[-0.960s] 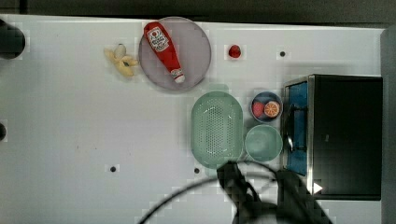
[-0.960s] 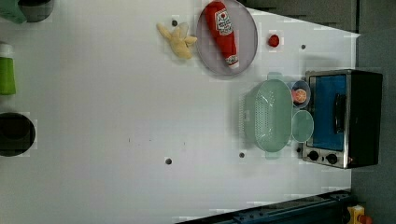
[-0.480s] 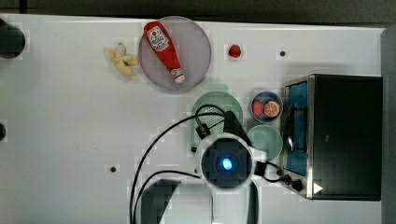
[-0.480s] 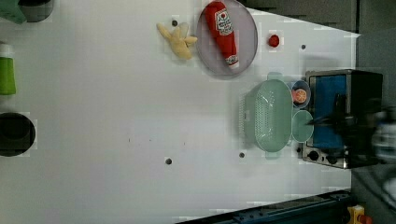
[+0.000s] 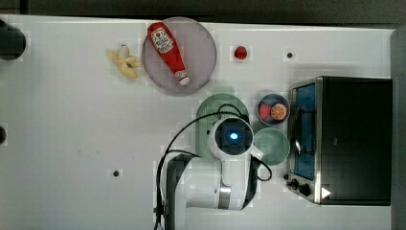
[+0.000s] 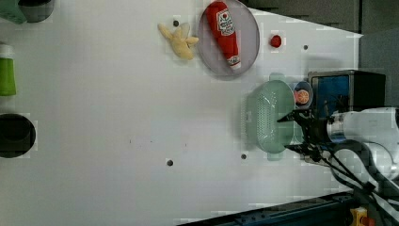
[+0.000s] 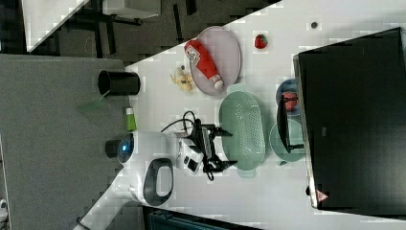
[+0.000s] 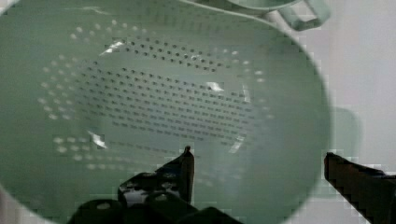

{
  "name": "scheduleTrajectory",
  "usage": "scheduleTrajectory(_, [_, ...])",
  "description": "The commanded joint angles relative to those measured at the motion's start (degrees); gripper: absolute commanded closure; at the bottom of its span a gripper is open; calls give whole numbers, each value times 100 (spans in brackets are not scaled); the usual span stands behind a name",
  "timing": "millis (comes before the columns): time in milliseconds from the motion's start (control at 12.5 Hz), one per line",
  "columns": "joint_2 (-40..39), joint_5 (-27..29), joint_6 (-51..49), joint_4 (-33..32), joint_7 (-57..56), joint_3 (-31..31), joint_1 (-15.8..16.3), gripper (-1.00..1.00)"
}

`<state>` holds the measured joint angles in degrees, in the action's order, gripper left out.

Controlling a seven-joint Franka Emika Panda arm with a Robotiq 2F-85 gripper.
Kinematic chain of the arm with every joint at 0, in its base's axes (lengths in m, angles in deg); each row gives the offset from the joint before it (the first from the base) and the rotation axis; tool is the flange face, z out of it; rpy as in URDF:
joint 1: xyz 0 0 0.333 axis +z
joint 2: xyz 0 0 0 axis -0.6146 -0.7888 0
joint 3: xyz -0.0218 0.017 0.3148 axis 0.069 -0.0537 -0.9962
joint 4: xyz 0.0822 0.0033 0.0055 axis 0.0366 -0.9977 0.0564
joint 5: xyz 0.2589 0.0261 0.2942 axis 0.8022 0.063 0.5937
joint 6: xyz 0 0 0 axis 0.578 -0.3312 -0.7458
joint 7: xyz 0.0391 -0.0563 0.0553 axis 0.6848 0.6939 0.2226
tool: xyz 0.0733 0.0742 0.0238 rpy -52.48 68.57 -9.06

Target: Drag strainer right to left.

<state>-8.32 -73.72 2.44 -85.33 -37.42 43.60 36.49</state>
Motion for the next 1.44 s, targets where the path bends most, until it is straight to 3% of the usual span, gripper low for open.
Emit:
scheduleTrajectory(80, [-328, -131, 970, -21, 599, -99, 72, -100])
scheduleTrajectory(640, [-1558, -94, 2348, -20, 1167, -179, 259, -100])
scheduleTrajectory(1440, [-1673, -79, 2412, 7, 1787, -418, 639, -100])
